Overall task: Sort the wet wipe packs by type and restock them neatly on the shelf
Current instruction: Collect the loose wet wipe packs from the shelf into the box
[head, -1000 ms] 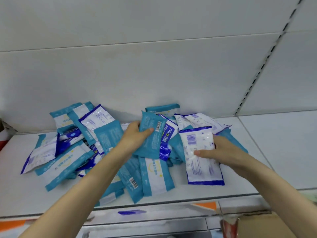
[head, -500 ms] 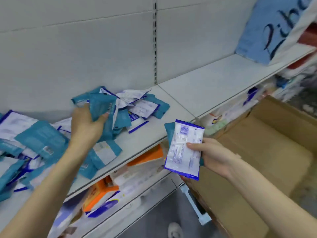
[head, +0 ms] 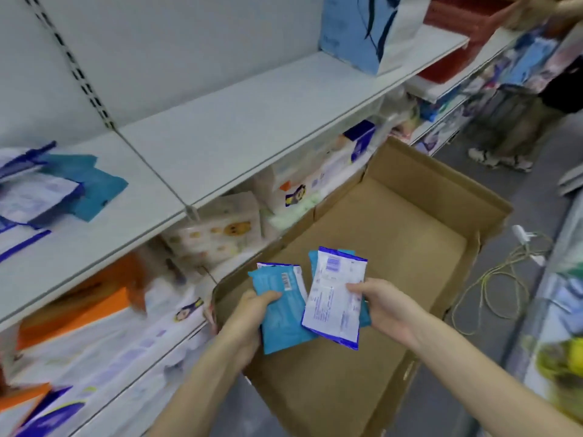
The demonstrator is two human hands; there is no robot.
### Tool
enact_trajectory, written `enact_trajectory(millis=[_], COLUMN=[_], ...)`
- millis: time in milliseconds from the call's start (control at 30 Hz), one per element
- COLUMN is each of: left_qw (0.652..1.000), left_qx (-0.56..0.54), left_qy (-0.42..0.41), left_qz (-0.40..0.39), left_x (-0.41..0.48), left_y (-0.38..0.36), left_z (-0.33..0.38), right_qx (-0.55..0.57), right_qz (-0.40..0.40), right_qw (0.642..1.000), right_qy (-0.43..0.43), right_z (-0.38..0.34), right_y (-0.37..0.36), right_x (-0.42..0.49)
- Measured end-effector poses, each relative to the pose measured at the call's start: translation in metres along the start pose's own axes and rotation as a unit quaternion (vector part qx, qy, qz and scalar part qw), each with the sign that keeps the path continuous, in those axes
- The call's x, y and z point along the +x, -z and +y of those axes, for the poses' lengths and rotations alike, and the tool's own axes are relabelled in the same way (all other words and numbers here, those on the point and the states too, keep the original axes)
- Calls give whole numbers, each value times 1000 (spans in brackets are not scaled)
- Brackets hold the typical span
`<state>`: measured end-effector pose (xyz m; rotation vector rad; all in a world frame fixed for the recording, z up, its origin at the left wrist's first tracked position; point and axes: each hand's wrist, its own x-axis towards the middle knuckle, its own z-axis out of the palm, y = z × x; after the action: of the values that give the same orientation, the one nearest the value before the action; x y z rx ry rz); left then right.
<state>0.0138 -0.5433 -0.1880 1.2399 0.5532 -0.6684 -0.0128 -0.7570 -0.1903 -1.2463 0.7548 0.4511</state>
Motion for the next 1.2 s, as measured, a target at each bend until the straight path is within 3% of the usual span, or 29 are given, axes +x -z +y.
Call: enact_trajectory(millis=[167, 300, 467, 600, 700, 800, 867, 933, 1000, 1100, 1200], left_qw=[990, 973, 980, 993, 964, 877, 841, 775, 722, 719, 693], left_qx=[-67, -121, -119, -18, 176, 400, 476, 583, 648, 660, 673], left_qy=[49, 85, 54, 22, -22, -41, -65, -90, -106, -97, -155], left_qz=[117, 177, 150, 118, 199, 262, 248, 225, 216, 194, 206], left_x=[115, 185, 268, 314, 319, 298, 269, 235, 205, 160, 108], left_y=[-75, -114, -129, -133, -130, -122, -119, -113, -96, -71, -42], left_z=[-71, -98, -76, -68, -78, -79, -68, -56, -51, -47, -41], right_qx=[-106, -130, -174, -273, -423, -612, -640, -663, -710, -768, -779], right_qz=[26, 35, -1, -52, -37, 25, 26, -12, -69, -130, -171], right_qw=[993, 990, 985, 960, 903, 775, 745, 726, 679, 595, 551], right_qy=[-42, -51, 1, 25, 69, 159, 188, 185, 174, 199, 247], right_z=[-4, -18, -51, -63, -53, -52, -57, -60, -59, -57, -57], right_y=[96, 127, 131, 134, 142, 151, 146, 137, 125, 90, 34], right_x=[128, 211, 301, 352, 373, 373, 355, 329, 300, 254, 198])
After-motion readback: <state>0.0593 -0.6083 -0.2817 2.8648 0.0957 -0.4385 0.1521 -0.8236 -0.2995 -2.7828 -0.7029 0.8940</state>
